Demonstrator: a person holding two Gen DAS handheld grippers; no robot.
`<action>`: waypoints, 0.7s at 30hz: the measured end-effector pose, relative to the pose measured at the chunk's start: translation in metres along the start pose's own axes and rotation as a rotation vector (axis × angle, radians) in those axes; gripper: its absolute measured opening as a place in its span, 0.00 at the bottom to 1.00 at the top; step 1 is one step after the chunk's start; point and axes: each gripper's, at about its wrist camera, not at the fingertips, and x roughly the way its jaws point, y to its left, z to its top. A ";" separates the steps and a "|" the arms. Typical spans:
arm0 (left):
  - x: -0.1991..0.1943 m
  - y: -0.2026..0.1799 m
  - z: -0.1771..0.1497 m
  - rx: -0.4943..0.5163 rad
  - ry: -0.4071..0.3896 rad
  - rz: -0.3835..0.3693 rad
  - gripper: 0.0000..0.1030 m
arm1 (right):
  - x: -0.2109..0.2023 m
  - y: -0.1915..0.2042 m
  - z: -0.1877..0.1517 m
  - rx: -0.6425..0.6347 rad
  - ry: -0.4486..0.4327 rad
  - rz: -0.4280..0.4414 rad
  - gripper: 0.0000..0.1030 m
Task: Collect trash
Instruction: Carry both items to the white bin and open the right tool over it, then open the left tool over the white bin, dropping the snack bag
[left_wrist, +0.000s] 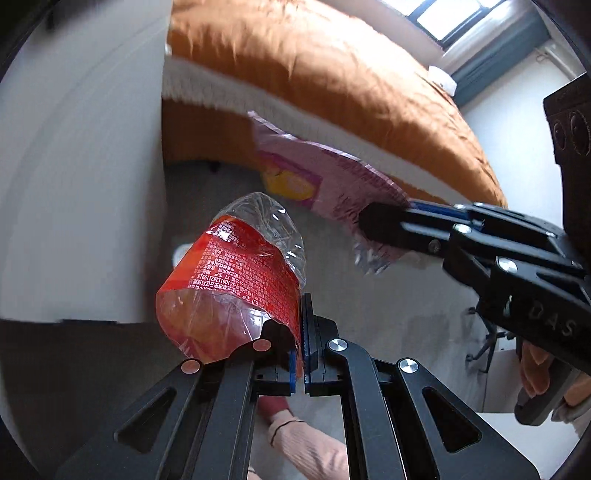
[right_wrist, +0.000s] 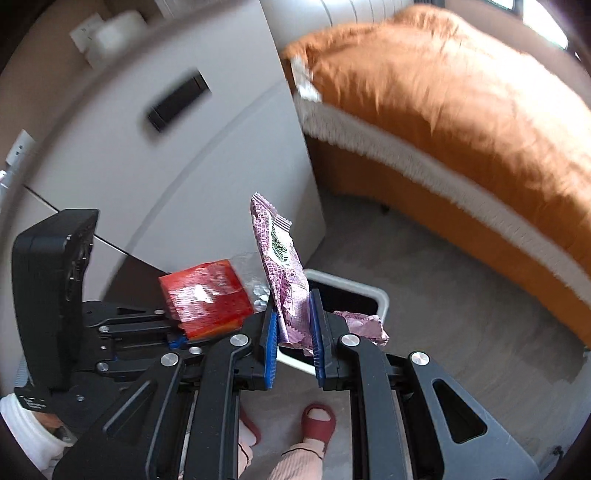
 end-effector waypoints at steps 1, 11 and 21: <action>0.020 0.006 0.004 -0.013 0.019 -0.006 0.02 | 0.013 -0.004 -0.002 0.002 0.013 0.001 0.17; 0.133 0.046 -0.019 -0.047 0.126 -0.046 0.03 | 0.131 -0.041 -0.028 -0.004 0.126 -0.005 0.17; 0.178 0.069 -0.018 -0.099 0.156 -0.079 0.90 | 0.189 -0.060 -0.042 -0.027 0.206 0.031 0.95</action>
